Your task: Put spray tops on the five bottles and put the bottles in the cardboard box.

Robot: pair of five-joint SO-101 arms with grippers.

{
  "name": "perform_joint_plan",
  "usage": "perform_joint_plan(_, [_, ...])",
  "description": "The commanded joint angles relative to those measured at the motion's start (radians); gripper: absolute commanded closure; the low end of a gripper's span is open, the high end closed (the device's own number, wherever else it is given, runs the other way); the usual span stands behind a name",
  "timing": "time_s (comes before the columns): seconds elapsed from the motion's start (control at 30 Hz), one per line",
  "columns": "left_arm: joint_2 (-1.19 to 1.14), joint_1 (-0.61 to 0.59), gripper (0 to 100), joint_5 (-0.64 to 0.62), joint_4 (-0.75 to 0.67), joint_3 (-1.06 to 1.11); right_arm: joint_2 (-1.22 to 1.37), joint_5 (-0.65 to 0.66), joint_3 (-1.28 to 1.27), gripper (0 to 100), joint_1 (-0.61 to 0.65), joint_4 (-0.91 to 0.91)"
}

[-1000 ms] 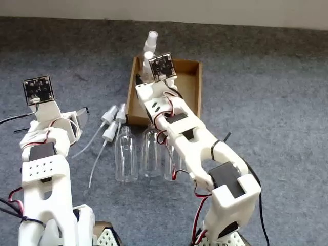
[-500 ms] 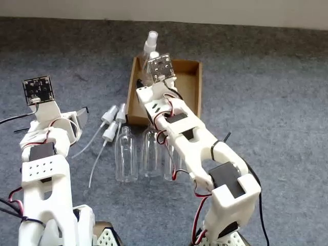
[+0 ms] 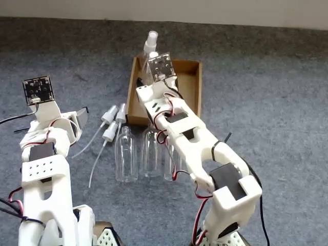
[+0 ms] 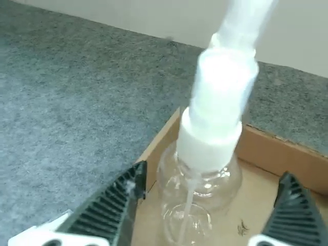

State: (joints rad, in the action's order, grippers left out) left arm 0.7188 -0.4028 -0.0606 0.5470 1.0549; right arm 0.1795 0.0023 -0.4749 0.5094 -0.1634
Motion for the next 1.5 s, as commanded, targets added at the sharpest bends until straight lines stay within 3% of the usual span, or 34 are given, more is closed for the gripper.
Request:
perform_joint_plan(0.0, [-0.004,0.018,71,-0.006,-0.020,-0.042,-0.133,-0.011,0.067,66.8,0.010,0.064])
perform_joint_plan(0.33, [-0.004,0.018,71,-0.006,-0.020,-0.042,-0.343,-0.011,0.082,66.9,0.048,0.229])
perform_joint_plan(0.83, [-0.004,0.018,71,-0.009,-0.020,-0.028,-0.671,-0.005,0.234,67.0,0.070,0.866])
perform_joint_plan(1.2, [-0.004,0.050,71,-0.008,-0.020,-0.021,-0.736,-0.011,0.229,67.0,0.074,1.466])
perform_joint_plan(1.3, [-0.004,0.050,71,-0.009,-0.020,-0.021,-0.687,-0.044,0.196,67.0,0.076,1.532])
perform_joint_plan(1.47, [0.002,0.050,71,-0.009,-0.006,-0.022,-0.613,-0.150,0.002,67.0,0.076,1.455])
